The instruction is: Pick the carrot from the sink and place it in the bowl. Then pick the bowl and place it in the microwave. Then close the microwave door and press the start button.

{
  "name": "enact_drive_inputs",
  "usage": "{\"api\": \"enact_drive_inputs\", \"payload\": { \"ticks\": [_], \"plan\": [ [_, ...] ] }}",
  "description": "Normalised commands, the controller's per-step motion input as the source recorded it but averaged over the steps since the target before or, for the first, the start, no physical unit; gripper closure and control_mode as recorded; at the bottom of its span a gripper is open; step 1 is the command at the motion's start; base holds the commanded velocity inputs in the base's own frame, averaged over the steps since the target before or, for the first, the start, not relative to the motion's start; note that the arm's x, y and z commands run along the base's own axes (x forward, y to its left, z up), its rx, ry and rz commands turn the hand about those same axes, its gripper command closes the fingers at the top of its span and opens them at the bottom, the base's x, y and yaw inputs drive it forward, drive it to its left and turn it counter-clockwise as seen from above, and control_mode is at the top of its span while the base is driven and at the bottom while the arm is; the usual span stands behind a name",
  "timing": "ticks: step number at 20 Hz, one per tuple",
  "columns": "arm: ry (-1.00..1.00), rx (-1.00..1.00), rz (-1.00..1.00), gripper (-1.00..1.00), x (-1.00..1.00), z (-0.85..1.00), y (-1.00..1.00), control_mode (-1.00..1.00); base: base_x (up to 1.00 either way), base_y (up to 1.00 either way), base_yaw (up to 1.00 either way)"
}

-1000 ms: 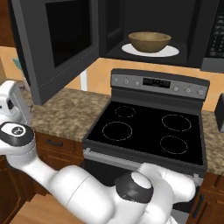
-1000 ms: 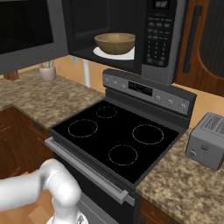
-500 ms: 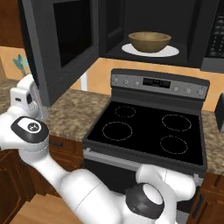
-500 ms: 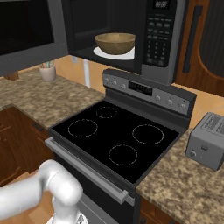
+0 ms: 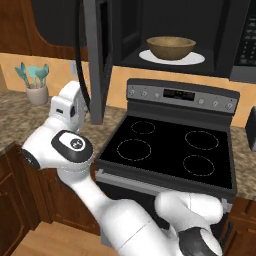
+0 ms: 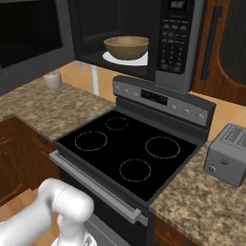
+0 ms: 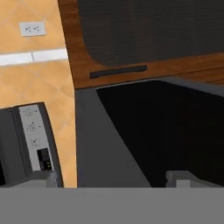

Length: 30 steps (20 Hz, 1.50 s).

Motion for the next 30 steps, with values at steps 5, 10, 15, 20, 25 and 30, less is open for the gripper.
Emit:
{"api": "enact_drive_inputs", "payload": {
  "ticks": [5,10,15,20,25,30],
  "plan": [
    [0.00,0.12,0.00,-1.00,-0.42,0.49,-1.00,-1.00,0.00,0.00,0.00],
    [0.00,0.14,0.00,-1.00,-0.27,0.53,-1.00,-1.00,0.00,0.00,0.00],
    [0.00,0.13,0.00,-1.00,-0.03,0.50,-1.00,-1.00,0.00,0.00,0.00],
    [0.01,0.11,0.00,-1.00,0.01,0.61,-0.93,-1.00,0.00,0.00,0.00],
    [0.13,0.12,0.00,-1.00,0.25,0.34,-0.94,-1.00,0.00,0.00,0.00],
    [0.17,0.12,0.03,-1.00,0.31,0.23,-0.74,-1.00,0.00,0.00,0.00]
  ]
}}
